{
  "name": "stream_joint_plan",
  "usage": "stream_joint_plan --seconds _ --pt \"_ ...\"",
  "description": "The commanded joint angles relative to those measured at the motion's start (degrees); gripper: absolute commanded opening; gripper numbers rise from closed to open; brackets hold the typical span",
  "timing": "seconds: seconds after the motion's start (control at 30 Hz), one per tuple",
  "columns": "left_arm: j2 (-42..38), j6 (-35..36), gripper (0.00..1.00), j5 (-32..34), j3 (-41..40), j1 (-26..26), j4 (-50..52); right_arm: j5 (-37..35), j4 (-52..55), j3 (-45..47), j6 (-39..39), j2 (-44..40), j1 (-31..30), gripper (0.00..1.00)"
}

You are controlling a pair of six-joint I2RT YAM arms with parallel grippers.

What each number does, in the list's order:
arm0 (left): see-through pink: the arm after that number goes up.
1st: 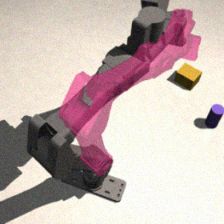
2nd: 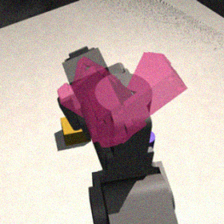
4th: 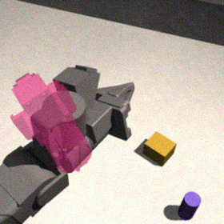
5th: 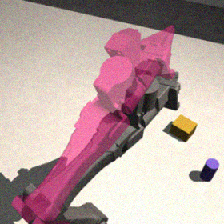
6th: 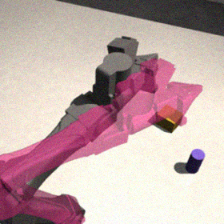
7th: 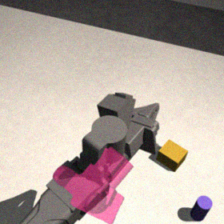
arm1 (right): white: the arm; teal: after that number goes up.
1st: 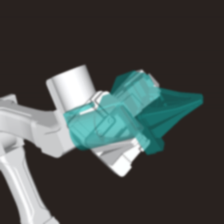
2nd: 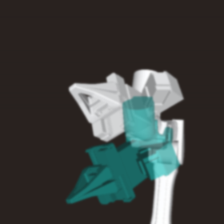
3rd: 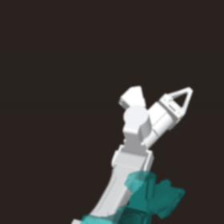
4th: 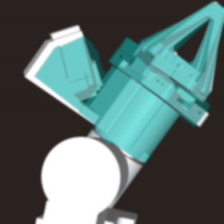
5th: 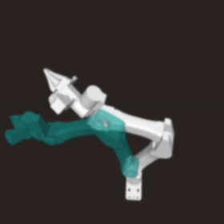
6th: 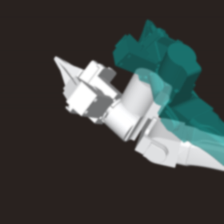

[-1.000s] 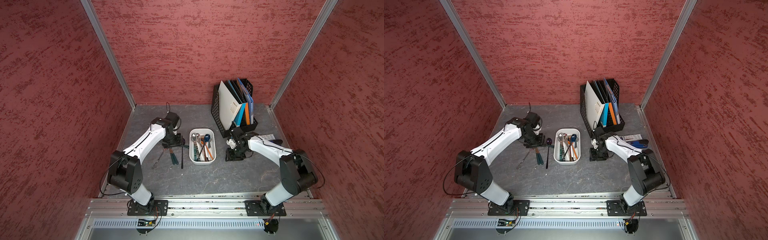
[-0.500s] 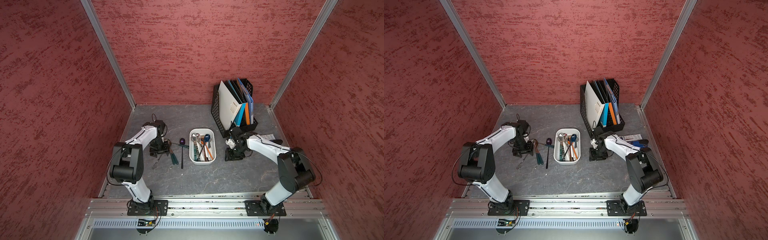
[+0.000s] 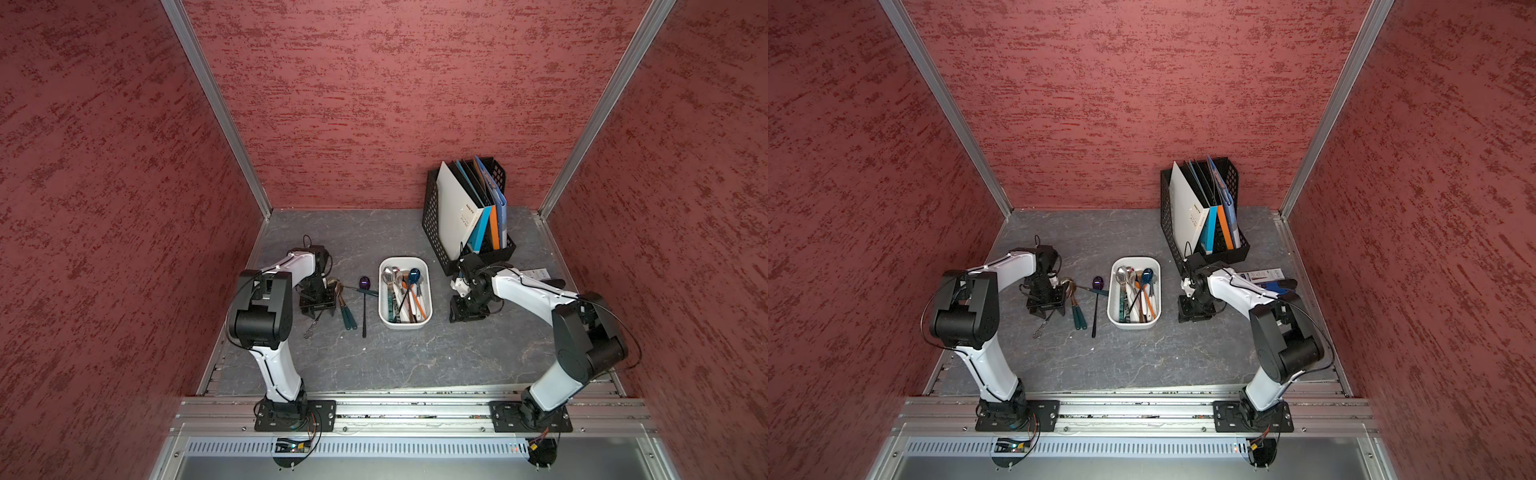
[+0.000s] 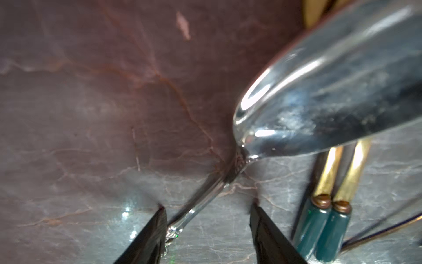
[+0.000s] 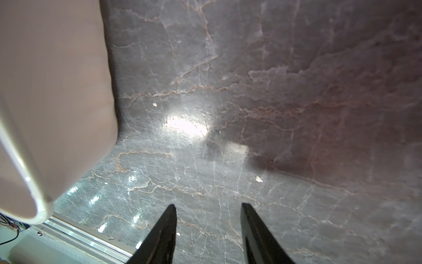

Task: Put the spoon into the storage box
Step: Pick up the spoon from the center of the board.

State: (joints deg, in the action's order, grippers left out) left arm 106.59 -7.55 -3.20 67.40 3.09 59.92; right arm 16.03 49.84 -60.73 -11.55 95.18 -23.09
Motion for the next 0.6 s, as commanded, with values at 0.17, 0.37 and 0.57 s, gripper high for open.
stream_joint_plan --seconds 0.17,0.37,0.57 --pt "3.1 -1.0 0.30 -0.4 -2.5 -0.7 -3.1 -0.1 1.3 -2.9 0.0 1.2 0.1 0.48" --pt "3.9 -1.0 0.20 -1.7 -2.5 -0.6 -3.1 -0.1 1.6 -3.2 0.0 1.1 0.1 0.48" --pt "4.1 -0.8 0.10 -2.7 -2.6 0.4 -3.2 -0.1 1.7 -3.0 -0.2 0.6 0.1 0.48"
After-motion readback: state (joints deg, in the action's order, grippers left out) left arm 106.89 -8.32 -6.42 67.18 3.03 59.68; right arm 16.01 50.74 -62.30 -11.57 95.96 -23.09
